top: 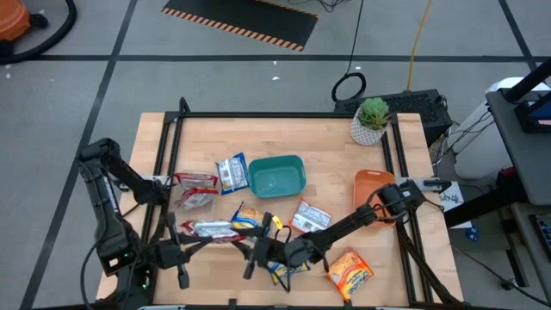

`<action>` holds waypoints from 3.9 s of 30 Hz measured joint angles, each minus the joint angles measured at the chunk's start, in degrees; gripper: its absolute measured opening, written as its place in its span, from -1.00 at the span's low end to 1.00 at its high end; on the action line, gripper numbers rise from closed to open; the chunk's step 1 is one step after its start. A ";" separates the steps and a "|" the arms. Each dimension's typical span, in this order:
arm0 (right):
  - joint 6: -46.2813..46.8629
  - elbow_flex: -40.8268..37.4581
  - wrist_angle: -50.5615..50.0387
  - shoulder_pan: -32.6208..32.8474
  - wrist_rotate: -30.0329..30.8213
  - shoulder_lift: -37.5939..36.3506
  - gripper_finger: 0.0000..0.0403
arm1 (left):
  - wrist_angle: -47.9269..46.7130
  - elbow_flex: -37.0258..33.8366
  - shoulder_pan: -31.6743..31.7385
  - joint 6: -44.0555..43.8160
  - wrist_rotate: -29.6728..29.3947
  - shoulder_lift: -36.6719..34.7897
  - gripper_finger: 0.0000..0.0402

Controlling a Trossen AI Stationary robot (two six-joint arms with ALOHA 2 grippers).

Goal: Sort Maruchan noodles
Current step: Put the red noodle pack into the transparent bin

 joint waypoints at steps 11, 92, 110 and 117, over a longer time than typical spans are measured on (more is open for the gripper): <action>9.93 0.02 -22.49 0.39 -0.56 -7.53 -0.50 | -0.07 0.00 -1.44 -0.60 -0.01 0.00 -0.38; 73.11 -43.27 -38.63 -9.96 -24.05 -29.82 0.19 | -10.77 -0.02 7.11 -10.56 20.35 -0.07 0.14; 71.02 -41.13 -31.41 -11.70 -30.04 -22.10 0.24 | -11.05 -0.02 10.79 -7.32 23.18 -0.07 0.14; 68.62 -41.16 -28.61 -12.50 -30.72 -22.08 -0.35 | -11.05 -0.02 10.79 -7.59 23.19 -0.07 0.14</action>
